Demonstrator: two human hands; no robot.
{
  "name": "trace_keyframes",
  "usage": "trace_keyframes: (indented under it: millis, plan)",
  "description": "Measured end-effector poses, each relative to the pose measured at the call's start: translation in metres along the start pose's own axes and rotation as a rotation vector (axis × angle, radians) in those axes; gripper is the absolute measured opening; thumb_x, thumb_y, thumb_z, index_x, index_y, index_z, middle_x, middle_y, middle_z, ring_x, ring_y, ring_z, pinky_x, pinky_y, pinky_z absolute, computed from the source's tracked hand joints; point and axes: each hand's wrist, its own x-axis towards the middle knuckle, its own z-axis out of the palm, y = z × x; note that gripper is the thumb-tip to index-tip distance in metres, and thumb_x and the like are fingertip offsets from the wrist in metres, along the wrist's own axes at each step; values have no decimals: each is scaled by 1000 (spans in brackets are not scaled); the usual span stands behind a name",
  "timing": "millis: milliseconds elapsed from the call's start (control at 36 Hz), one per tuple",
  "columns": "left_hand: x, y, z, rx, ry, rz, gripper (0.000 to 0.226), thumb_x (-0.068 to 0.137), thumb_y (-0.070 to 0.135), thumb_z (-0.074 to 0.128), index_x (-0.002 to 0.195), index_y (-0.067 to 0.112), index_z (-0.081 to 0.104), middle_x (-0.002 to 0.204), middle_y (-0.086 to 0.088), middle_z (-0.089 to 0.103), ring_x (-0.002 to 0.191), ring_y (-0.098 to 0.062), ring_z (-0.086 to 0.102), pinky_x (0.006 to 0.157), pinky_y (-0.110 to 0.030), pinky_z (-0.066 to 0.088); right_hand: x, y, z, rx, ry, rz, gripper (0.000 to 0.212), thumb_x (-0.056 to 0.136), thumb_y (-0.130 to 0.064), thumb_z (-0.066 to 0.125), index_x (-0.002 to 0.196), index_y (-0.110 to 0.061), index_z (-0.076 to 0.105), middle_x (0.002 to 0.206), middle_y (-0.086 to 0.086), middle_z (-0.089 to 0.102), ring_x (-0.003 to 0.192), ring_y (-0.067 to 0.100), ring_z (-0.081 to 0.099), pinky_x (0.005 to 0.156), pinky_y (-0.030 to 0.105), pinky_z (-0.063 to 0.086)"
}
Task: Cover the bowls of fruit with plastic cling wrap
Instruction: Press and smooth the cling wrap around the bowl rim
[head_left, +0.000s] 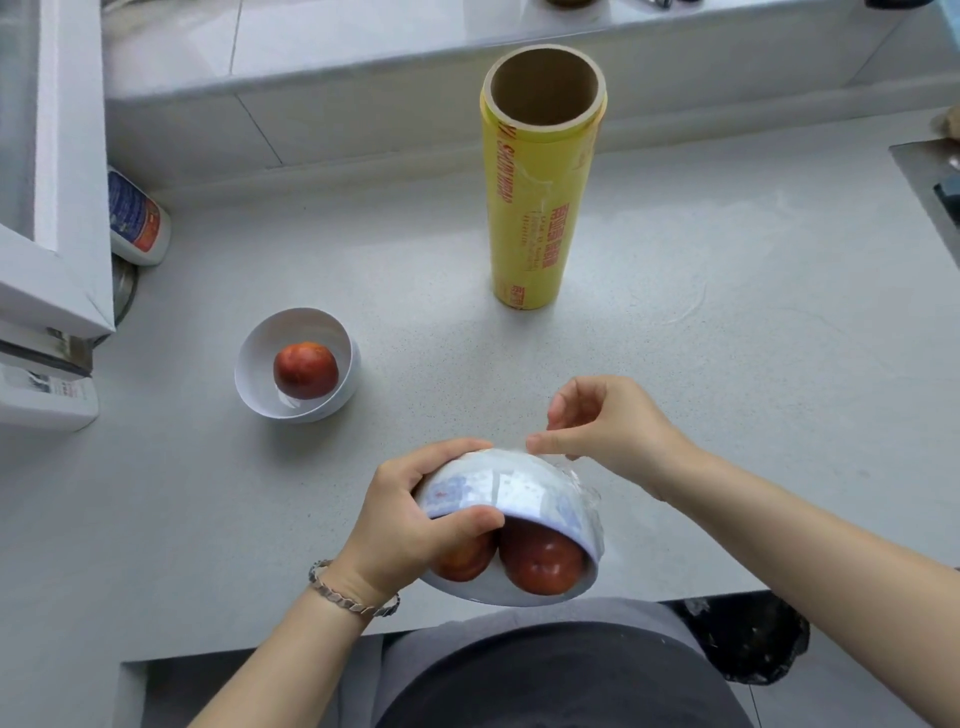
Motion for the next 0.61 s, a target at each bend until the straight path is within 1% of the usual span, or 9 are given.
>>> trace_keyframes:
  millis: [56, 139, 194, 250, 333, 417, 472, 556, 611]
  plan:
    - [0, 1, 0, -9, 3, -4, 63, 49, 76, 69, 94, 33, 66, 96, 21, 70, 88, 0, 65, 76, -11, 47, -4, -2, -3, -26, 96, -106, 23, 67, -9, 80, 64, -15, 59, 61, -2, 59, 49, 0, 51, 52, 9, 43]
    - [1, 0, -2, -13, 25, -8, 65, 47, 77, 69, 94, 32, 66, 95, 22, 70, 87, 1, 65, 76, -11, 47, -19, -8, -8, -16, 209, -325, 10, 74, -13, 75, 71, -19, 67, 72, -4, 68, 64, 4, 62, 64, 14, 49]
    - [1, -1, -3, -12, 41, -13, 65, 47, 78, 69, 93, 32, 66, 95, 22, 70, 88, 1, 65, 78, -12, 48, -32, -9, -8, -89, 143, -472, 8, 75, -24, 73, 80, -18, 71, 81, -6, 70, 74, 4, 65, 72, 14, 50]
    - [2, -1, -3, -6, 51, -15, 64, 47, 78, 68, 93, 33, 66, 95, 22, 70, 87, 1, 65, 78, -13, 48, -41, -4, -4, -244, 8, -528, 32, 74, -42, 66, 93, -18, 73, 95, -10, 71, 89, 0, 64, 82, 12, 48]
    - [2, 1, -2, 12, 52, -9, 63, 48, 78, 68, 93, 34, 65, 95, 24, 69, 88, 2, 64, 77, -11, 48, -44, 1, 0, -377, -147, -454, 57, 67, -59, 61, 113, -26, 66, 114, -21, 62, 109, -12, 52, 95, 6, 36]
    - [2, 2, -1, 24, 61, -1, 63, 49, 78, 67, 94, 33, 65, 97, 24, 69, 89, 1, 64, 77, -10, 47, -41, 1, -1, -351, -227, -321, 68, 63, -65, 65, 122, -32, 58, 120, -25, 58, 114, -14, 47, 99, 10, 35]
    - [2, 4, -2, 24, 64, 0, 64, 49, 79, 67, 94, 33, 65, 98, 21, 69, 89, 1, 64, 77, -11, 47, -39, -3, -1, -327, -273, -259, 61, 66, -58, 71, 121, -35, 57, 117, -25, 59, 112, -13, 49, 97, 11, 39]
    - [3, 6, -2, 31, 56, 6, 63, 48, 79, 67, 94, 34, 65, 96, 22, 70, 88, 1, 65, 76, -12, 48, -36, -6, 3, -276, -328, -239, 41, 66, -46, 75, 102, -49, 55, 107, -24, 63, 102, -10, 56, 87, 9, 45]
    - [4, 7, -2, 39, 55, 6, 63, 48, 79, 67, 93, 35, 65, 94, 23, 70, 88, 0, 65, 76, -12, 48, -34, -6, 3, -232, -338, -214, 42, 61, -46, 73, 100, -49, 55, 105, -19, 65, 98, -7, 59, 85, 13, 47]
